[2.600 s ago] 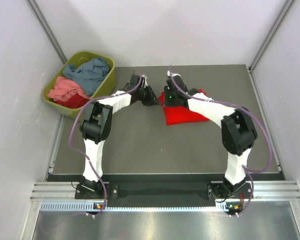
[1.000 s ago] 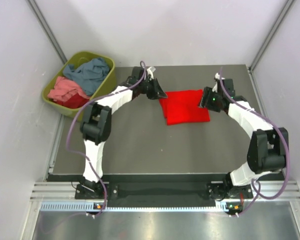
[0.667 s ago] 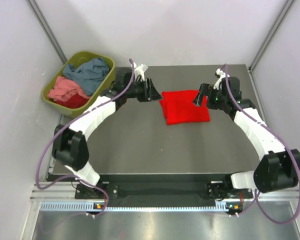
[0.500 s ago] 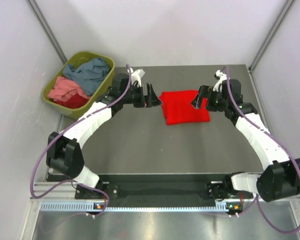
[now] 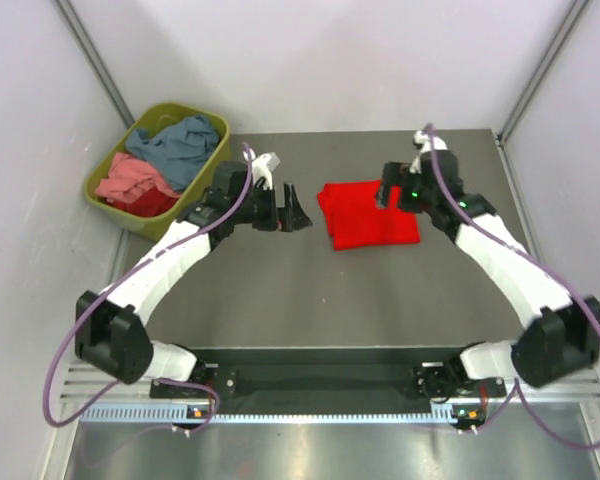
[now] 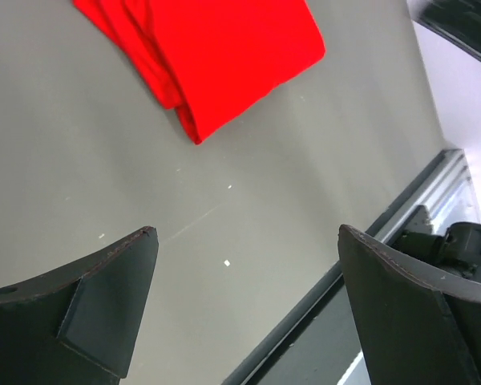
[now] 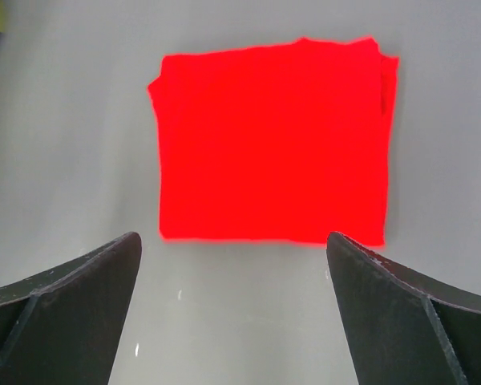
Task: Fold and stack the t-shirts
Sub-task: Neatly place the folded tshirt to the corner
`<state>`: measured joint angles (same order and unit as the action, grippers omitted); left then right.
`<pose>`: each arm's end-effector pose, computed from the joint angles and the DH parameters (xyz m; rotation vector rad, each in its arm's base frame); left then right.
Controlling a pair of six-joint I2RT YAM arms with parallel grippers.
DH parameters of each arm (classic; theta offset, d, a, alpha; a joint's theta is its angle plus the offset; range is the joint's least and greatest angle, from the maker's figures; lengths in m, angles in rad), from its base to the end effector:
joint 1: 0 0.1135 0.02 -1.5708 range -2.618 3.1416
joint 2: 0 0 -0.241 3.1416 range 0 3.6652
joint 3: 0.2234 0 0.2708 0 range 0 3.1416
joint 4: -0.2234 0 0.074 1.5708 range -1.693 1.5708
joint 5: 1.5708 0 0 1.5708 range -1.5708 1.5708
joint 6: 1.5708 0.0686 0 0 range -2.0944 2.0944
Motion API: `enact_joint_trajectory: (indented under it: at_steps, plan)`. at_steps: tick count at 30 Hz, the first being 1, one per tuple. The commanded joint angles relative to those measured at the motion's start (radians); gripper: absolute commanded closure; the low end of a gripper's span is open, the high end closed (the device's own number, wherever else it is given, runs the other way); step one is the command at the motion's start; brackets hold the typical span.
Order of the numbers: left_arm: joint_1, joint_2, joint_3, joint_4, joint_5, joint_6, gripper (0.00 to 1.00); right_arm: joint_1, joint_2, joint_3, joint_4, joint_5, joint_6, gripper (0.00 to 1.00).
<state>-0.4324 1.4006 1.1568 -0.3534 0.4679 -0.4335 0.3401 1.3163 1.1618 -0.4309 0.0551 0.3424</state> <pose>0.3155 -0.1797 0.2695 0.2828 2.2520 -0.9872 0.3296 0.1126 0.2866 0.0347 2.1740 0.3341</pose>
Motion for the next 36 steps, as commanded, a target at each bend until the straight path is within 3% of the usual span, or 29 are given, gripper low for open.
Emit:
enact_joint_trajectory:
  at_steps: [1,7,12,17,20,23,24,25,31,36]
  plan:
    - [0.003,-0.122,0.011,-0.085,-0.092,0.079,0.01,0.1,0.185,0.178,-0.053,0.243,-0.008,0.05]
    - [0.003,-0.267,-0.057,-0.113,-0.224,0.133,0.01,0.204,0.542,0.5,-0.094,0.324,-0.025,0.16]
    - [0.003,-0.387,-0.184,-0.026,-0.253,0.113,0.01,0.205,0.713,0.673,-0.133,0.322,-0.046,0.23]
    - [0.003,-0.362,-0.224,0.037,-0.099,0.033,0.05,0.059,0.699,0.667,-0.161,0.028,-0.131,0.23]
    - [0.001,-0.307,-0.241,0.158,0.05,-0.089,0.16,-0.068,0.66,0.595,-0.161,-0.173,-0.143,0.23]
    - [0.0,-0.14,-0.223,0.359,0.115,-0.209,0.59,-0.18,0.64,0.526,-0.148,-0.303,-0.152,0.23]
    - [-0.003,-0.096,-0.204,0.429,0.132,-0.238,0.83,-0.203,0.643,0.516,-0.149,-0.323,-0.166,0.23]
    - [-0.005,-0.05,-0.178,0.444,0.138,-0.247,0.88,-0.238,0.649,0.51,-0.149,-0.351,-0.175,0.23]
    - [-0.009,0.334,0.101,0.51,0.172,-0.257,0.98,-0.303,0.745,0.564,-0.198,-0.423,-0.272,0.12]
    - [-0.008,0.658,0.423,0.389,0.109,-0.174,1.0,-0.329,0.834,0.656,-0.232,-0.449,-0.335,0.1]
